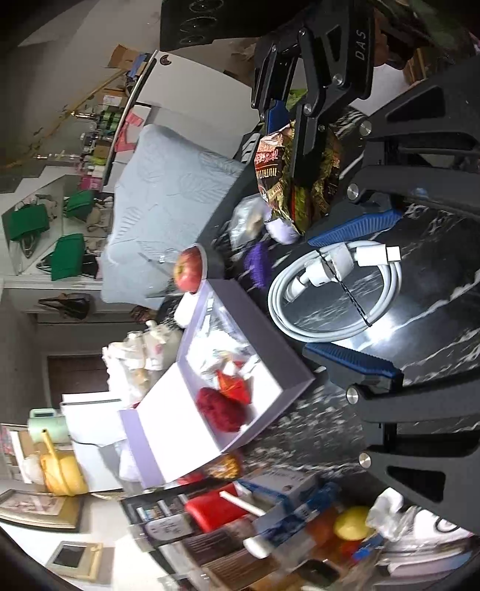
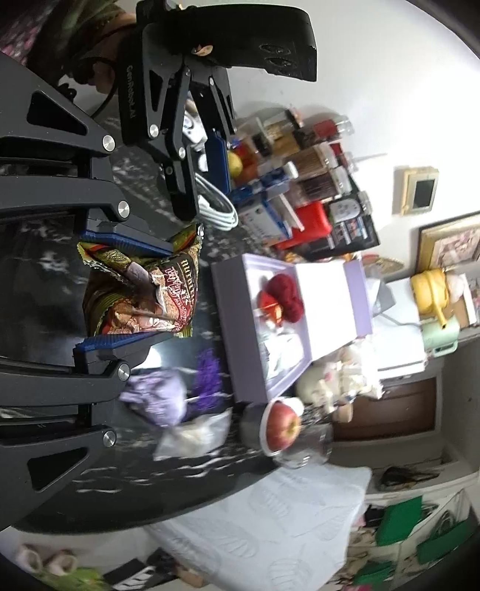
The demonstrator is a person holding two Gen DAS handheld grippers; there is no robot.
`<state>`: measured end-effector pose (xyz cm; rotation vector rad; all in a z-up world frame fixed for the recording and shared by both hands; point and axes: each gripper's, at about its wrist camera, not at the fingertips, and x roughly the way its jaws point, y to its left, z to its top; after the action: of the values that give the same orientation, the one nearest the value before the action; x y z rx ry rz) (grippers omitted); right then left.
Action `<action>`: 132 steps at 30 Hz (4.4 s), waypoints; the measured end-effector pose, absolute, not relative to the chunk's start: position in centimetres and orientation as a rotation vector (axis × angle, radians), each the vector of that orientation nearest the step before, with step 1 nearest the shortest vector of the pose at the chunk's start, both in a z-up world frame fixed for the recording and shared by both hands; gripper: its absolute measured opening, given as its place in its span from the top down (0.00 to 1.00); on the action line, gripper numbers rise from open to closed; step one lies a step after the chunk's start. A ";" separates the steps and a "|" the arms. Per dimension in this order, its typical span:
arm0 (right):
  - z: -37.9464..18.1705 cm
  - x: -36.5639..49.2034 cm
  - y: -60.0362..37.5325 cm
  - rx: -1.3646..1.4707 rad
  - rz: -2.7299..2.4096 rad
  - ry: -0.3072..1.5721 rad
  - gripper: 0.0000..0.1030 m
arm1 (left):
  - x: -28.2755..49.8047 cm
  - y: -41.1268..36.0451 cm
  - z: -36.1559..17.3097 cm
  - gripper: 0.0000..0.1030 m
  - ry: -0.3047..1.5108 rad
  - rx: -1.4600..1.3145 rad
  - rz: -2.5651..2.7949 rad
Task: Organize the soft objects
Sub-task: 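Carry the white cable and cereal bag with both tools to the lavender box, then lower the cable into the box and open the left tool while the right tool lowers the cereal bag, then withdraw both tools from the box toward the lavender pouch and zip bag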
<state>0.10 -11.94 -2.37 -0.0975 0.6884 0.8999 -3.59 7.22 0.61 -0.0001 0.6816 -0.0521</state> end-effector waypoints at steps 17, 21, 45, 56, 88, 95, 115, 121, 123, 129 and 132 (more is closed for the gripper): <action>4.6 5.3 -7.5 -0.131 0.964 0.509 0.64 | 1.7 11.2 6.2 0.48 0.534 0.038 0.010; 5.6 7.2 -6.0 -0.135 0.969 0.490 0.64 | 3.7 12.7 6.8 0.48 0.522 0.035 0.025; 5.5 20.5 4.2 -0.243 0.950 0.505 0.64 | 17.4 21.1 4.7 0.48 0.620 0.029 0.087; 3.4 25.6 7.5 -0.292 0.911 0.573 0.64 | 22.1 24.1 0.6 0.48 0.750 -0.038 0.104; -3.8 29.5 9.7 -0.390 0.803 0.796 0.61 | 26.2 23.2 -6.2 0.48 1.014 -0.071 0.102; -3.5 29.6 9.1 -0.398 0.763 0.805 0.49 | 25.7 22.6 -5.8 0.46 1.013 -0.030 0.151; 3.8 26.2 6.8 -0.372 0.728 0.702 0.46 | 20.0 23.0 3.0 0.23 0.852 -0.070 0.232; 6.7 23.8 5.7 -0.360 0.727 0.642 0.45 | 17.5 21.8 6.2 0.23 0.787 -0.056 0.237; 7.6 22.9 5.2 -0.352 0.729 0.622 0.45 | 16.3 21.1 7.2 0.23 0.764 -0.046 0.238; 10.3 19.7 3.2 -0.333 0.732 0.568 0.38 | 12.8 19.7 9.7 0.23 0.702 -0.046 0.224; 11.5 17.8 2.0 -0.327 0.732 0.531 0.37 | 11.2 19.0 10.7 0.23 0.674 -0.050 0.217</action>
<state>17.82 2.04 11.54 -0.3265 0.5312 0.7322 11.22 19.00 10.71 -0.0503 0.6741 0.2171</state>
